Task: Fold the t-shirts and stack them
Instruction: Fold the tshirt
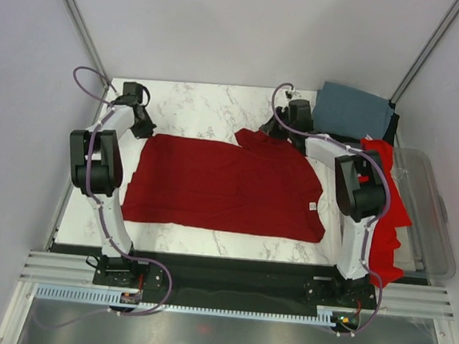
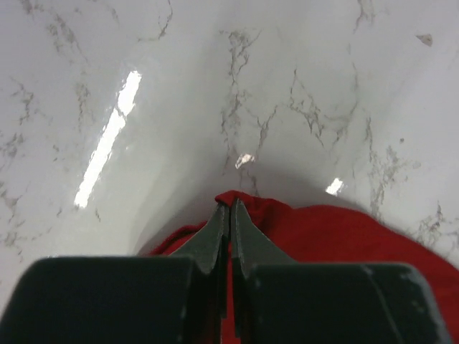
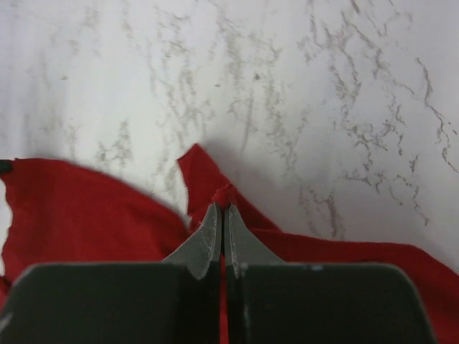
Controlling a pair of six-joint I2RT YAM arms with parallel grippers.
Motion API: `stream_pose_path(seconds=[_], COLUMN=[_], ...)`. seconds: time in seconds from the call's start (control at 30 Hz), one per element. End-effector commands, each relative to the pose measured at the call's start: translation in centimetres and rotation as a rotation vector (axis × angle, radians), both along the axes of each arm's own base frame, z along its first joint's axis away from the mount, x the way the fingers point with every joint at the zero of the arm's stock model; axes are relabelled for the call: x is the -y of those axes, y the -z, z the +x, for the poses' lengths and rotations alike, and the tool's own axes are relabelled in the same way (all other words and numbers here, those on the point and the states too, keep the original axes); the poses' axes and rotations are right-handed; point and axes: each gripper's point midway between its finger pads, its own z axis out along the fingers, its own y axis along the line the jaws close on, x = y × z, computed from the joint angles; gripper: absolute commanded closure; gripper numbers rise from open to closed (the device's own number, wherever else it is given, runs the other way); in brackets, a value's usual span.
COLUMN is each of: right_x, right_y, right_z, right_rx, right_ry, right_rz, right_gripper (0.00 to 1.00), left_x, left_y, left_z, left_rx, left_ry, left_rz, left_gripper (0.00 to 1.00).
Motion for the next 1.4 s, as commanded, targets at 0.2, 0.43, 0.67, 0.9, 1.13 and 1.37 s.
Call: stream_pose_path(seconds=[0.2,0.43,0.67,0.9,1.13,1.37], right_x=[-0.9,0.0,2.5,4.5,5.5,8.3], right_y=[-9.3,-9.5,-10.9,-12.1,-10.1,-9.7], right_z=[-6.7,-12.3,-16.8,-20.2,-22.4,-23.6], right_rx=[0.132,0.113,0.118,0.126,0.086,0.085], right_ry=[-0.104,-0.099,-0.063,-0.050,-0.037,0.083], right_rz=[-0.008,-0.042,-0.047,-0.058,-0.060,-0.099], right_gripper=[1.00,1.00,1.00,1.00,1.00,1.00], left_x=[0.7,0.9,0.0,-0.4,-2.0,-3.5], left_y=[-6.5,-7.4,-5.7,-5.2,-5.5,-6.1], left_z=[-3.7,-6.3,-8.0,-8.3,-8.3,-8.3], left_rx=[0.115,0.137,0.118,0.112,0.117,0.169], left_ry=[-0.013,-0.018,-0.019,-0.004,-0.016,-0.037], left_rz=[-0.026,-0.062,-0.034,-0.009,0.074,0.160], left_gripper=[0.98,0.98,0.98,0.98,0.98,0.98])
